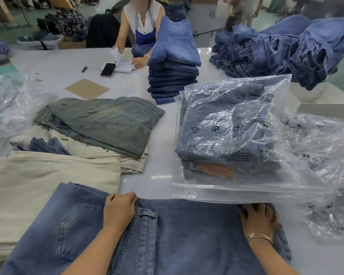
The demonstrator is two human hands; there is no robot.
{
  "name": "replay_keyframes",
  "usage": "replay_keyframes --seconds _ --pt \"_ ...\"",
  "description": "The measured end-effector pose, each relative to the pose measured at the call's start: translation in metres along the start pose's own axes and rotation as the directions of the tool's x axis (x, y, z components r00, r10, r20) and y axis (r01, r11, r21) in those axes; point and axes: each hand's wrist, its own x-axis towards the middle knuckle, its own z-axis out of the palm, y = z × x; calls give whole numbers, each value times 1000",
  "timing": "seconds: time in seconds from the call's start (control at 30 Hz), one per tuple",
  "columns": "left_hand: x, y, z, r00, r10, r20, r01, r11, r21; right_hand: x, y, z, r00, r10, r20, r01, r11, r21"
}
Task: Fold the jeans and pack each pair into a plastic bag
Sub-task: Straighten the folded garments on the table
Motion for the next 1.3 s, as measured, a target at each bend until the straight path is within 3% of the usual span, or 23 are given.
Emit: replay_keyframes --seconds 0.07,0.13,0.23,0.3,0.4,0.47,0.63,0.73,0.83,0.9,0.97,1.0,1.07,1.13,1.2,1.23,1.27,1.3 --pt "1 -3 2 999 -50 -15 50 999 9 2 6 -1 998 3 -56 -1 999 50" --pt "2 2 4 996 -84 -6 84 996 24 4 16 -8 991 121 -58 -110 981 162" --pt "-3 17 5 994 -41 -97 38 999 -33 9 45 -18 908 401 121 -418 854 311" --pt "-18 24 9 988 110 -108 -116 992 -48 10 66 -21 847 463 262 -532 724 440" --pt "-58 32 21 934 356 -25 -357 934 -24 7 76 -25 859 329 392 -499 709 498" --pt "-78 37 28 912 395 106 -396 918 -14 4 70 -26 849 250 465 -488 707 511" --pt "-78 46 26 934 314 172 -317 948 -13 -20 30 -32 873 -31 487 -282 782 556" --pt "-79 62 23 926 257 277 -267 964 -4 -34 0 -42 825 -172 538 -176 827 534" --pt "-67 68 24 911 209 356 -159 974 -163 -50 -25 -58 787 -246 566 -52 887 458" --pt "-57 76 11 853 225 471 27 882 -471 -63 -44 -68 760 -314 569 66 908 413" --pt "-59 88 -9 798 247 550 339 570 -748 -80 -69 -74 737 -417 532 219 892 396" --pt "-65 93 -19 768 242 593 472 411 -780 -91 -84 -76 723 -472 504 273 866 419" --pt "-76 93 -35 712 202 673 647 184 -740 -115 -115 -81 684 -572 453 262 772 579" --pt "-87 71 -47 708 209 675 686 25 -728 -138 -140 -91 556 -704 442 73 571 818" --pt "-91 36 -64 760 211 615 624 29 -781 -157 -154 -97 365 -842 398 -213 341 916" --pt "-90 19 -71 802 162 575 568 93 -818 -164 -157 -98 312 -876 367 -299 277 913" --pt "-87 3 -78 847 85 525 508 158 -847 -169 -158 -96 297 -893 337 -304 246 920" --pt "-79 -11 -82 879 -13 476 465 242 -852 -173 -158 -93 341 -886 314 -236 242 941"
